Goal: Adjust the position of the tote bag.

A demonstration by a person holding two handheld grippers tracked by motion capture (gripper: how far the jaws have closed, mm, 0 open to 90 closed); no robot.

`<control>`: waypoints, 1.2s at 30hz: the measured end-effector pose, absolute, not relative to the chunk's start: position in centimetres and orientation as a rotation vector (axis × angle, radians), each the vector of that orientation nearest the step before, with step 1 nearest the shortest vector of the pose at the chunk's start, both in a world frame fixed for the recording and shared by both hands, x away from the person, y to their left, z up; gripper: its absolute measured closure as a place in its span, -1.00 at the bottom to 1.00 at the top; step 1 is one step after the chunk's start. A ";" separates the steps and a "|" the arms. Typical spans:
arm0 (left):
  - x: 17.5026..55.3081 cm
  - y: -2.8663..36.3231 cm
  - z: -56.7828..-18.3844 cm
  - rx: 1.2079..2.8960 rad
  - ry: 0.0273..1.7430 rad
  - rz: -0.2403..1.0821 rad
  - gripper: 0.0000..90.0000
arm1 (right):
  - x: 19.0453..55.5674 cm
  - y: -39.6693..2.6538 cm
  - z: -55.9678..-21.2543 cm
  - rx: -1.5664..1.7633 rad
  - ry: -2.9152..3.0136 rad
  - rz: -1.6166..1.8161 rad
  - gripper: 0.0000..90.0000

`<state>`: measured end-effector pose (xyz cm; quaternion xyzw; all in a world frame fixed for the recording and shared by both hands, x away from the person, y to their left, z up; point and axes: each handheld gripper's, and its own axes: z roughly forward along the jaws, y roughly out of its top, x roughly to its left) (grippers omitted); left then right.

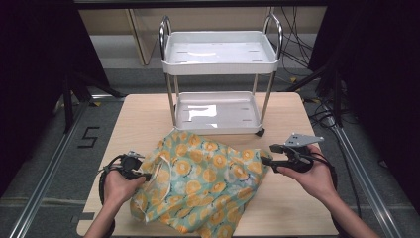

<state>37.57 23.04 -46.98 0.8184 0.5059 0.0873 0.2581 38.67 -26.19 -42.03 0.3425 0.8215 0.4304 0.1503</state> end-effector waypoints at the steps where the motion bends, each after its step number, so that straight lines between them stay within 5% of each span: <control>1: 37.5 22.8 -46.7 2.216 1.355 0.252 0.99 | 38.8 -25.8 -42.0 0.967 2.367 1.237 -0.07; 14: 36.0 15.8 -42.4 2.220 1.072 0.354 0.99 | 39.4 -23.0 -40.7 0.895 2.392 1.250 -0.10; 24: 34.6 8.5 -41.6 2.273 0.843 0.294 0.99 | 39.9 -22.6 -40.7 0.880 2.410 1.241 -0.12; 36: 31.7 5.0 -42.3 2.358 0.642 0.198 0.99 | 40.7 -21.7 -39.6 0.861 2.413 1.257 -0.13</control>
